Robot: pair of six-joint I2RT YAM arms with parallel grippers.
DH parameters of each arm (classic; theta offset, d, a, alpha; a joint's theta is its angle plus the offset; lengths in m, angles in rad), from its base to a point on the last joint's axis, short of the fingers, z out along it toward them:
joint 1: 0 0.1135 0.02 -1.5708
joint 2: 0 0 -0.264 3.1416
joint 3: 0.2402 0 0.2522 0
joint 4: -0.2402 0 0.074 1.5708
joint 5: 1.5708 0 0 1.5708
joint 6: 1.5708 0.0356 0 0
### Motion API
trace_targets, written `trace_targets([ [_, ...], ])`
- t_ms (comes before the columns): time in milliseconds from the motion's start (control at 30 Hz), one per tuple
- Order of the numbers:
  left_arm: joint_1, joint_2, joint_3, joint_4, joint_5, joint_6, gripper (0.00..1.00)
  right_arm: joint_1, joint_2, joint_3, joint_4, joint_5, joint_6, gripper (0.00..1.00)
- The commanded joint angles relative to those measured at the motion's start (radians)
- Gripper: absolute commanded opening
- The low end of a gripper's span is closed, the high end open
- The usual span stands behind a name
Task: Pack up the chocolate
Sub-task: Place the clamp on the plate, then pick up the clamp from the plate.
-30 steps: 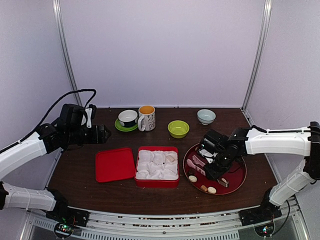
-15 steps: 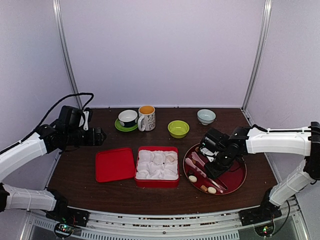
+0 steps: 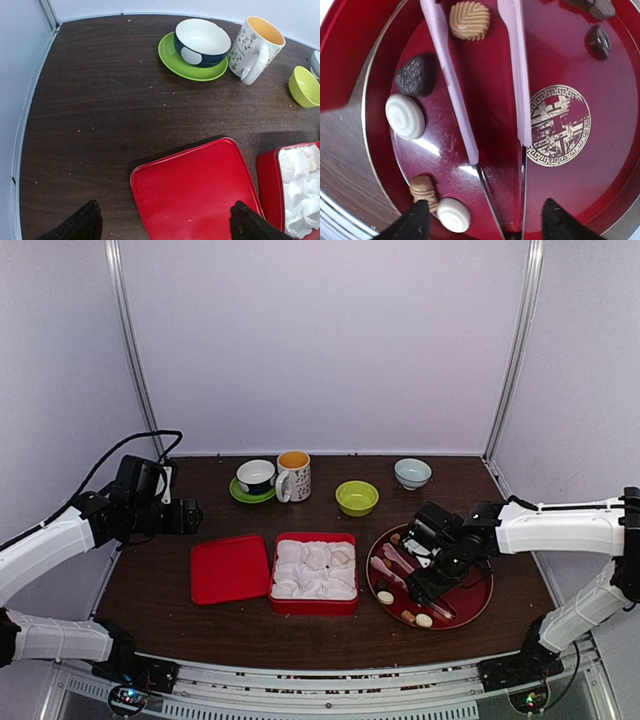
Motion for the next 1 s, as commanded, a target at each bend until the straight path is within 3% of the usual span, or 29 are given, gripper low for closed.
trace_targets([
  [0,0.01,-0.02,-0.035,0.044,-0.053,0.033,0.97,-0.009,-0.066,-0.081,0.105,0.037,0.003,0.85],
  [100,0.009,-0.051,-0.054,0.068,-0.038,0.041,0.98,-0.016,-0.069,-0.116,0.143,0.037,0.009,0.87],
  [300,0.009,-0.057,-0.054,0.06,-0.034,0.043,0.98,-0.02,0.031,-0.119,0.178,0.042,0.018,0.76],
  [533,0.009,-0.06,-0.054,0.046,-0.04,0.041,0.98,-0.023,0.069,-0.134,0.22,0.075,0.031,0.7],
  [767,0.01,-0.048,-0.045,0.044,-0.04,0.038,0.98,-0.025,0.11,-0.128,0.221,0.045,0.024,0.51],
  [967,0.009,-0.044,-0.039,0.044,-0.038,0.039,0.98,-0.025,0.105,-0.108,0.187,0.041,0.008,0.42],
])
